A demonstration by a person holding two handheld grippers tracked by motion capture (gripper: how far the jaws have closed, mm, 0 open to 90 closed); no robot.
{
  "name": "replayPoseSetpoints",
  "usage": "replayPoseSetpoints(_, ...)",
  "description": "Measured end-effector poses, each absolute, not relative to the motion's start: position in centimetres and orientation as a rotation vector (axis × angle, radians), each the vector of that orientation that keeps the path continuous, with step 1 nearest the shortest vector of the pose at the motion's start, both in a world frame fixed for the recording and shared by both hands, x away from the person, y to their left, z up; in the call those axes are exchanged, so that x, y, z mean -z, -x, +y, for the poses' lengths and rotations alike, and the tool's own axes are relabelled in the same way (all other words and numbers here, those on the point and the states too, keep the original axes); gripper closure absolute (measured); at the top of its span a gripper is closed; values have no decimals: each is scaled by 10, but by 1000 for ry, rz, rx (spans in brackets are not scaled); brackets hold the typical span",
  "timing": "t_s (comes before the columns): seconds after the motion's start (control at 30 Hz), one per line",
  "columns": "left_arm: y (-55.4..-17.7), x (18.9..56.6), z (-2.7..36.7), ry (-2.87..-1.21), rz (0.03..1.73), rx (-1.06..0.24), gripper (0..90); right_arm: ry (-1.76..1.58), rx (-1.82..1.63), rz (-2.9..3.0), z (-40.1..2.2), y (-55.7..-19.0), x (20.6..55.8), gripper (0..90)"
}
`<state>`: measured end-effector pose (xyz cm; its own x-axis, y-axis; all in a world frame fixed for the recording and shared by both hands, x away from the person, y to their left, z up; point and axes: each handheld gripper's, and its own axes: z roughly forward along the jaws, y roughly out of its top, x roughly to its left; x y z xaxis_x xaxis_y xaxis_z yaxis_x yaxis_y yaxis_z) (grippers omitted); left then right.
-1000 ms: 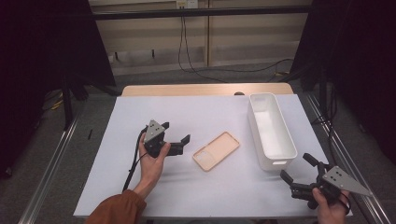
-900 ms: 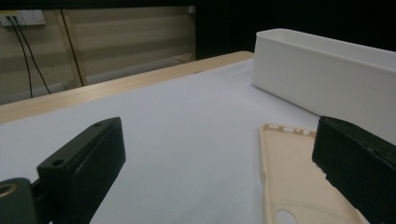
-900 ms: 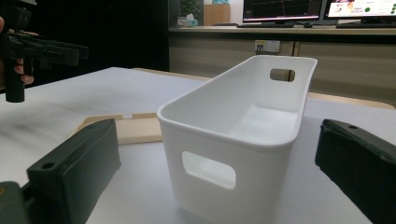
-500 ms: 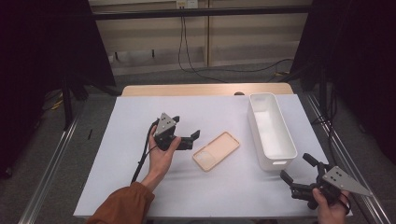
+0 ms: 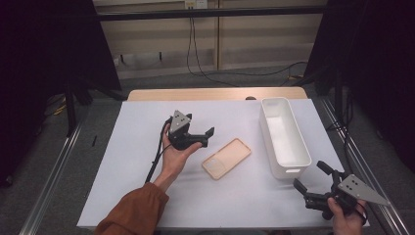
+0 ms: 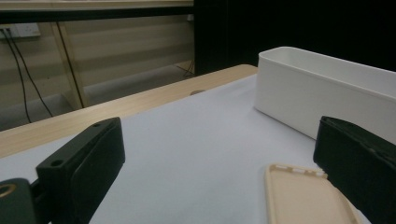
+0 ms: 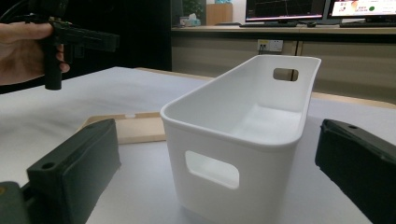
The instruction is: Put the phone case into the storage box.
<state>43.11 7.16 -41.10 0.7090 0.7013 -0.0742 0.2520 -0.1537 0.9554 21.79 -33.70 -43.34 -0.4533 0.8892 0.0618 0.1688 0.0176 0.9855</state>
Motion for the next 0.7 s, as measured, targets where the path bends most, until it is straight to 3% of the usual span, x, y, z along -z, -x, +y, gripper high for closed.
replayPoseSetpoints(0.27, -446, 414, 68, -1732, 811, -444, 77, -1091, -1487, 1677, -337, -218, 433, 0)
replayPoseSetpoints(0.43, -448, 413, 65, -1745, 807, -427, 191, -1091, -1489, 1676, -337, -218, 433, 0)
replayPoseSetpoints(0.7, -444, 406, 65, -1764, 802, -416, 485, -1087, -1488, 1680, -337, -218, 433, 0)
